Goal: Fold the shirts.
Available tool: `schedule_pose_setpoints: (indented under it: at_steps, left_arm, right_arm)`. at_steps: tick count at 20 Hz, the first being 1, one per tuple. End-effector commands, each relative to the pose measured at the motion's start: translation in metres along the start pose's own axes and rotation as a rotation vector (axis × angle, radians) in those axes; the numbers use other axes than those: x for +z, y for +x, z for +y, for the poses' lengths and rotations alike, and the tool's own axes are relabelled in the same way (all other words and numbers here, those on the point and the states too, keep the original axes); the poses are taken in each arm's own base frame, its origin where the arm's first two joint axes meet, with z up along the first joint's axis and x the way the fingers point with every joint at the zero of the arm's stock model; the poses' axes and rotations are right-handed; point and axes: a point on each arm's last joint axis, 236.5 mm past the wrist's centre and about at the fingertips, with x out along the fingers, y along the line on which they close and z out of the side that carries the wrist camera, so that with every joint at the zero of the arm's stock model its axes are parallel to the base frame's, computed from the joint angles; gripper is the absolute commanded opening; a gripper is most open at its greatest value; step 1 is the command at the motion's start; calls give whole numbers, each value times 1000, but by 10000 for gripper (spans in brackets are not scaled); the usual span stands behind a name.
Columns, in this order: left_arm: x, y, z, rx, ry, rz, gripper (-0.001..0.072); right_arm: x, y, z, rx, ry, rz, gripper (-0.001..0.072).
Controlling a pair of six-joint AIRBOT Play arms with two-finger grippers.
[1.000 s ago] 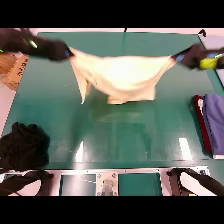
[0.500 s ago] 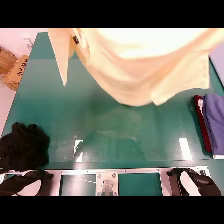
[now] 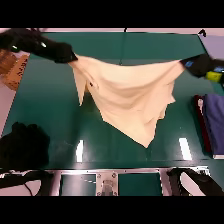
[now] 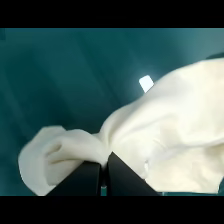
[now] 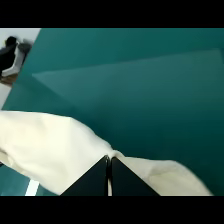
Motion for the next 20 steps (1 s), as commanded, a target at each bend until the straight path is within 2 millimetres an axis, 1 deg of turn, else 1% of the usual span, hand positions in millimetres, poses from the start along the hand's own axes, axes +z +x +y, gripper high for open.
schedule_pose_setpoints:
  at_steps: [1, 2, 3, 4, 5, 6, 7, 8, 9, 10, 12, 13, 14, 15, 16, 17, 18, 19, 20]
  left_arm:
    - [-67, 85, 48, -21, -130, 236, 24]
    - [-83, 105, 59, -26, -163, 288, 24]
    - [-93, 121, 69, -26, -187, 319, 24]
    - [-99, 135, 78, -21, -207, 331, 24]
    - [-100, 145, 85, -13, -219, 321, 25]
    - [-97, 152, 92, 1, -225, 301, 25]
    - [-92, 156, 97, 13, -226, 274, 24]
    - [-88, 158, 100, 23, -226, 253, 24]
    - [-85, 159, 102, 29, -225, 237, 24]
    - [-84, 159, 102, 30, -225, 234, 24]
    - [-85, 159, 102, 28, -225, 240, 25]
    - [-86, 159, 101, 26, -225, 245, 24]
    - [-88, 158, 100, 24, -225, 251, 24]
    - [-89, 158, 100, 22, -225, 256, 24]
    - [-89, 158, 99, 21, -226, 258, 25]
    - [-89, 158, 100, 21, -226, 257, 25]
    - [-89, 158, 99, 21, -226, 258, 25]
    - [-89, 158, 100, 21, -225, 258, 24]
    - [-89, 158, 100, 21, -225, 259, 25]
  right_arm:
    - [-74, 85, -63, -61, 143, 199, 16]
    - [-93, 106, -76, -75, 176, 257, 16]
    - [-107, 122, -88, -91, 201, 295, 16]
    - [-120, 136, -99, -108, 229, 322, 16]
    - [-128, 144, -108, -117, 256, 341, 16]
    - [-131, 146, -116, -128, 271, 348, 17]
    - [-127, 143, -123, -138, 283, 336, 49]
    - [-118, 137, -128, -142, 294, 321, 160]
    - [-107, 124, -133, -140, 316, 309, 212]
    - [-96, 109, -136, -133, 332, 303, 212]
    - [-81, 72, -141, -128, 386, 290, 212]
    - [-81, 54, -143, -135, 391, 295, 211]
    - [-89, 38, -145, -161, 415, 311, 211]
    - [-103, 23, -148, -207, 442, 333, 212]
    - [-122, 13, -151, -258, 468, 359, 221]
    - [-146, 4, -153, -307, 510, 393, 321]
    - [-170, 0, -150, -324, 562, 424, 433]
    - [-196, -1, -145, -327, 616, 455, 505]
    - [-223, 0, -136, -320, 663, 499, 505]
